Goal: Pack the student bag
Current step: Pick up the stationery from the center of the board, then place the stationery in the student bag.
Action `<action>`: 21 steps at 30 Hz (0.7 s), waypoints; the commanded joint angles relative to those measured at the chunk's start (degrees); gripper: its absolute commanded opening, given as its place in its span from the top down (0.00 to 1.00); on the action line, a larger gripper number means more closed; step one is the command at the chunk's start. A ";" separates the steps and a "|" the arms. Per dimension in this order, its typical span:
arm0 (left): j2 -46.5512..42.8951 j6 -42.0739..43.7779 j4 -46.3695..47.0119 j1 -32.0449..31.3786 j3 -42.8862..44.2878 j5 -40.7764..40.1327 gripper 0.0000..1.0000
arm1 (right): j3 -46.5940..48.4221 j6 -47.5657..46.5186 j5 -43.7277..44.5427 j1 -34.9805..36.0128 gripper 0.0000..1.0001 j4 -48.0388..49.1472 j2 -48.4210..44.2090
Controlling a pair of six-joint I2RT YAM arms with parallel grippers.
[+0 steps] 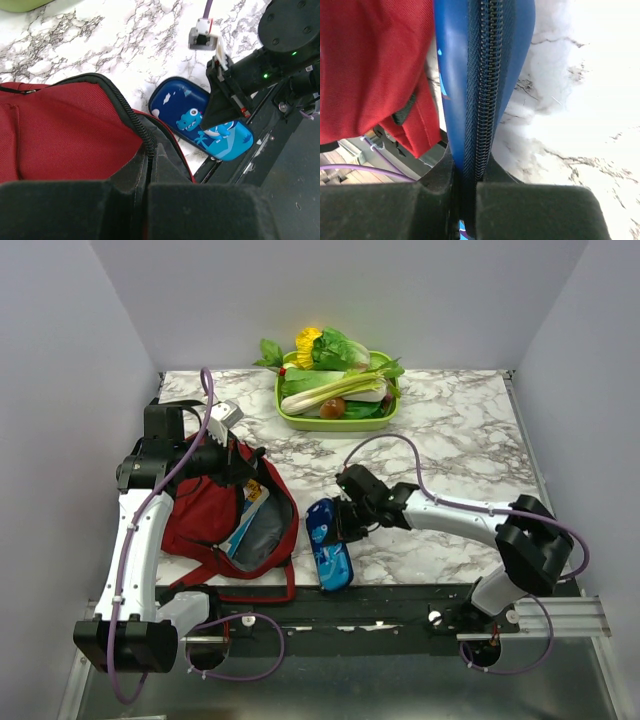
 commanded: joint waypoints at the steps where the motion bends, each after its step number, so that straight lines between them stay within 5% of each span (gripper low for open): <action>1: -1.57 -1.16 1.97 -0.37 1.28 3.36 1.00 | 14.86 -4.02 7.85 0.13 0.99 -16.89 -4.23; 8: -2.19 -2.30 4.26 -0.37 1.46 3.72 1.00 | 41.60 -3.06 4.44 -0.66 0.99 -31.77 1.99; 16: -3.15 -3.54 5.23 -0.37 1.72 3.89 1.00 | 48.05 1.86 0.65 -0.31 0.99 -31.87 13.32; 21: -3.51 -3.62 4.70 -0.37 1.46 3.81 1.00 | 51.39 4.57 10.13 1.89 0.99 -34.86 17.91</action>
